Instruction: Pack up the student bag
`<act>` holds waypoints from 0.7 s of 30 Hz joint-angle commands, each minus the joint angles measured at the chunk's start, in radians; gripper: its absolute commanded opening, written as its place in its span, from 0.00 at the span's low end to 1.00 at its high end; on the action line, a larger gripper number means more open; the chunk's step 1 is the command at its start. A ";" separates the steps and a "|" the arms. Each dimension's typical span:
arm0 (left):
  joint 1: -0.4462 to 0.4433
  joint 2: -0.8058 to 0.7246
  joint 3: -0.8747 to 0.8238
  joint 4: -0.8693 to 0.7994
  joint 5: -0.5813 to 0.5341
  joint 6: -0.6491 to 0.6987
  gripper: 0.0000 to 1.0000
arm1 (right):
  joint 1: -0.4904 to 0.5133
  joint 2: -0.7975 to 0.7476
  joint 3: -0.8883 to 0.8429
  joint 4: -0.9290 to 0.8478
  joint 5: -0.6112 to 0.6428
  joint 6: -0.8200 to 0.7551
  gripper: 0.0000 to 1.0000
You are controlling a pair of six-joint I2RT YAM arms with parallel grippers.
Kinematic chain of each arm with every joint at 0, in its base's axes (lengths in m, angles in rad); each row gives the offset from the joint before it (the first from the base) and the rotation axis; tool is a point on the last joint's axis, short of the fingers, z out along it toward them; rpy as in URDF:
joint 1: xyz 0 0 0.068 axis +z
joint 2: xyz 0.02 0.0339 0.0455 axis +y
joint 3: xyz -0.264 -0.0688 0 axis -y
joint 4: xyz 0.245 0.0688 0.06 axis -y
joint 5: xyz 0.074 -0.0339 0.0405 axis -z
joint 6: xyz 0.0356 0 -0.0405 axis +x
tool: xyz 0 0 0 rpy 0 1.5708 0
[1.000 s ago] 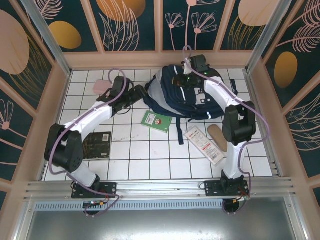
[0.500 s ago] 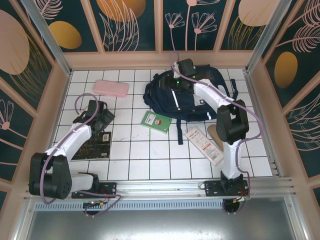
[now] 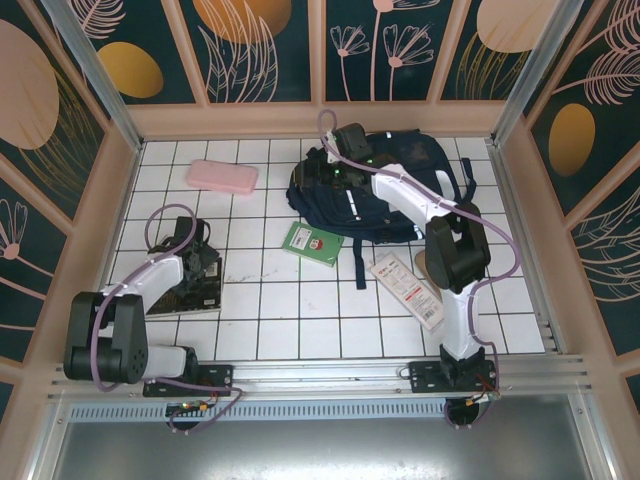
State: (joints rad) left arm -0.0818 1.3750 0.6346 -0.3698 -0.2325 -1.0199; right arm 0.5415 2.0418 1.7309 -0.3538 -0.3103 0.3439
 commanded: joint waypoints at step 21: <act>-0.257 0.184 0.235 0.194 0.231 0.029 0.85 | 0.055 -0.022 -0.055 0.047 -0.066 0.004 0.88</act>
State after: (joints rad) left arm -0.3424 1.6321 0.8642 -0.0959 0.0406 -1.0000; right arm 0.5716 2.0167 1.6829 -0.3325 -0.3290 0.3534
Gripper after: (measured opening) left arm 0.851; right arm 0.892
